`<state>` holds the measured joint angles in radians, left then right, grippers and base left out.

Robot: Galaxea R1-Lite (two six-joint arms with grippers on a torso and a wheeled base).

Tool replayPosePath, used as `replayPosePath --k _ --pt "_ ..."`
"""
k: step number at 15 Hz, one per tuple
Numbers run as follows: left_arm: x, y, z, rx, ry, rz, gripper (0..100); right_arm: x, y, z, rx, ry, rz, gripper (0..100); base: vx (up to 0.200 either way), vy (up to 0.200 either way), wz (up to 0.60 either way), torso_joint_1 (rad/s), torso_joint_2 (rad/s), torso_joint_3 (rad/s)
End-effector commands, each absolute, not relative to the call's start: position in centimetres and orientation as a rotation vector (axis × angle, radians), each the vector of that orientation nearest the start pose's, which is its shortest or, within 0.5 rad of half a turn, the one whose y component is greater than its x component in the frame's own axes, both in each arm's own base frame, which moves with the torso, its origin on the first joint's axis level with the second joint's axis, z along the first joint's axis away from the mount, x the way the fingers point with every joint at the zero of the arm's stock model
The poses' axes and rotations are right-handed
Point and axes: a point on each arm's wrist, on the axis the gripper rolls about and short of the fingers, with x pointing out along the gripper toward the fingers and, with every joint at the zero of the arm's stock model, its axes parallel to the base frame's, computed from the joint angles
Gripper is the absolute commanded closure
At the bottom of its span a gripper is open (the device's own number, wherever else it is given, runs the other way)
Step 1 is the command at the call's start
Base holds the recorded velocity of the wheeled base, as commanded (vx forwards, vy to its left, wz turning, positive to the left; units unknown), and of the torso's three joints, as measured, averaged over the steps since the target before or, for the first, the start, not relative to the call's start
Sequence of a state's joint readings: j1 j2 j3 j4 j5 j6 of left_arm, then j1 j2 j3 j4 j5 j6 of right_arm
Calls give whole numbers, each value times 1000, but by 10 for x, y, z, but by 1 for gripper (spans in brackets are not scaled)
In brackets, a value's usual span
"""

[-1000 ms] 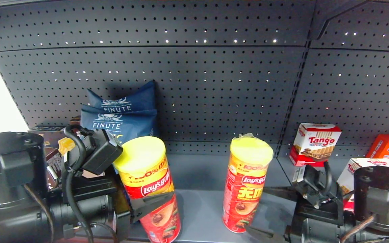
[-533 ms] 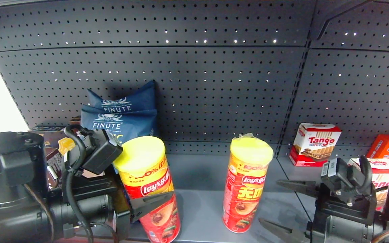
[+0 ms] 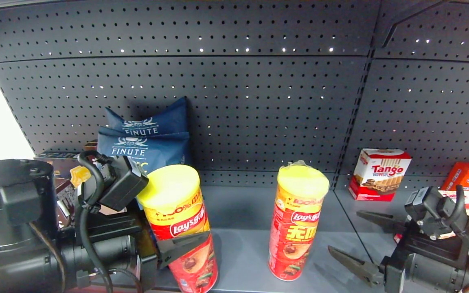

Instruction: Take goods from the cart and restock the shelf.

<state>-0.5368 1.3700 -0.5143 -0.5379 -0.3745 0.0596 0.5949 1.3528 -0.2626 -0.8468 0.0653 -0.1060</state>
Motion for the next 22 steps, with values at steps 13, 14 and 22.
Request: replayPosePath --k 13,14,22 --pt "175 -112 180 81 302 -904 100 181 128 130 -221 303 611 0 0 0 0 0 0 0" --pt "175 -112 180 81 302 -904 100 180 129 130 -221 301 617 0 0 0 0 0 0 0" --pt "175 -112 180 80 302 -905 100 177 136 127 -230 308 655 0 0 0 0 0 0 0"
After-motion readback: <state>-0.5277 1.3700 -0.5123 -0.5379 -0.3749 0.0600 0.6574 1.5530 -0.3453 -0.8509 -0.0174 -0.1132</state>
